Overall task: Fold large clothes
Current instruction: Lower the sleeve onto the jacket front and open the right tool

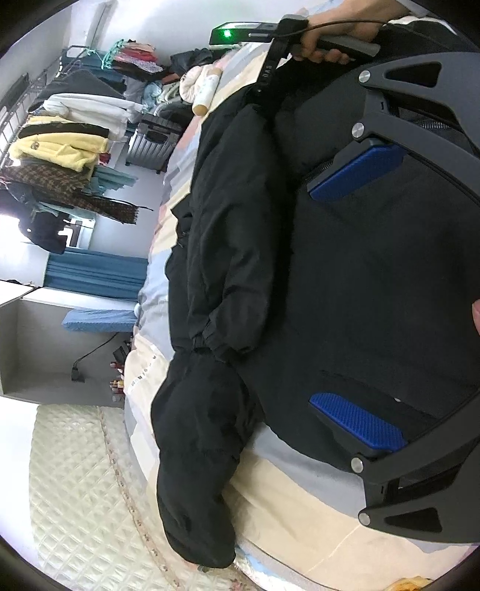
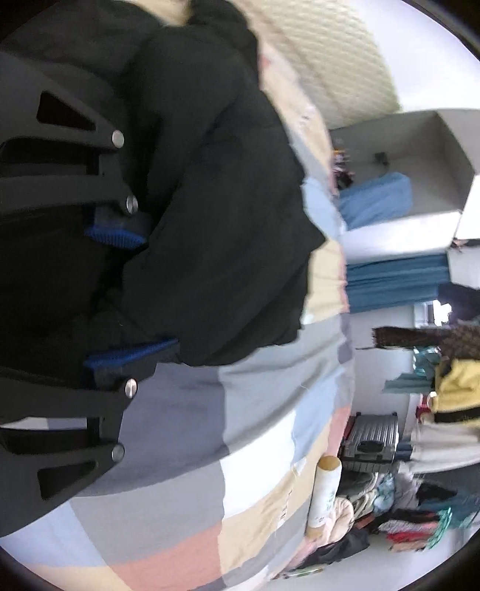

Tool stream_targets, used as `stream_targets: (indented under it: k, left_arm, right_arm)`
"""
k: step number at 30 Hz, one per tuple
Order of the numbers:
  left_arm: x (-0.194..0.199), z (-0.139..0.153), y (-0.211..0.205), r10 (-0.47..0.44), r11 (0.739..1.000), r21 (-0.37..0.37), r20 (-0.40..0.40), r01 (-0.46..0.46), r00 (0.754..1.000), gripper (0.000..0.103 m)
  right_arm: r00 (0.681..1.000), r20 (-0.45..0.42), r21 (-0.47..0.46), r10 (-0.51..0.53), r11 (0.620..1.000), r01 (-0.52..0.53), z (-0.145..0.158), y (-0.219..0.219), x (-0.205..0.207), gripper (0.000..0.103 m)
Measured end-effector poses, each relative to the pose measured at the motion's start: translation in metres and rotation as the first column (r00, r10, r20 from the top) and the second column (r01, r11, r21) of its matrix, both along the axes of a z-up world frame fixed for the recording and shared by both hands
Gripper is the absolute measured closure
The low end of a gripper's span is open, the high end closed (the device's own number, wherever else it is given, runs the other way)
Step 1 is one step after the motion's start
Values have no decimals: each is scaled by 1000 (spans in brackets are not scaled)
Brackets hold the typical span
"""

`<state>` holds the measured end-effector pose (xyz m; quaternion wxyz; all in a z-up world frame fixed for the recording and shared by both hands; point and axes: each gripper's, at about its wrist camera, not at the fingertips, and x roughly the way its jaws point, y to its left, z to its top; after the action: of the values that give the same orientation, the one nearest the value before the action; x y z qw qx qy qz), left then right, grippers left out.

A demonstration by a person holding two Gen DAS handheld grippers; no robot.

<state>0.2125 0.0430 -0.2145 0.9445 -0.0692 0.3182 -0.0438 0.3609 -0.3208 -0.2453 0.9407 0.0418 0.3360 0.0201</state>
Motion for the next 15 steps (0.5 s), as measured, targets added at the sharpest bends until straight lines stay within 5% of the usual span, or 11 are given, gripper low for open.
stream_targets:
  k: [10, 12, 15]
  left_arm:
    - [-5, 6, 1, 28, 1000, 5, -1, -28, 1000, 0]
    - [-8, 8, -1, 33, 999, 14, -1, -33, 999, 0]
    - [-12, 12, -3, 29, 1000, 6, 1, -29, 1000, 0]
  right_arm:
    - [997, -28, 4, -72, 997, 72, -14, -25, 11, 66]
    - [998, -37, 70, -46, 996, 49, -14, -30, 7, 64]
    - [999, -29, 46, -17, 999, 18, -1, -23, -6, 63]
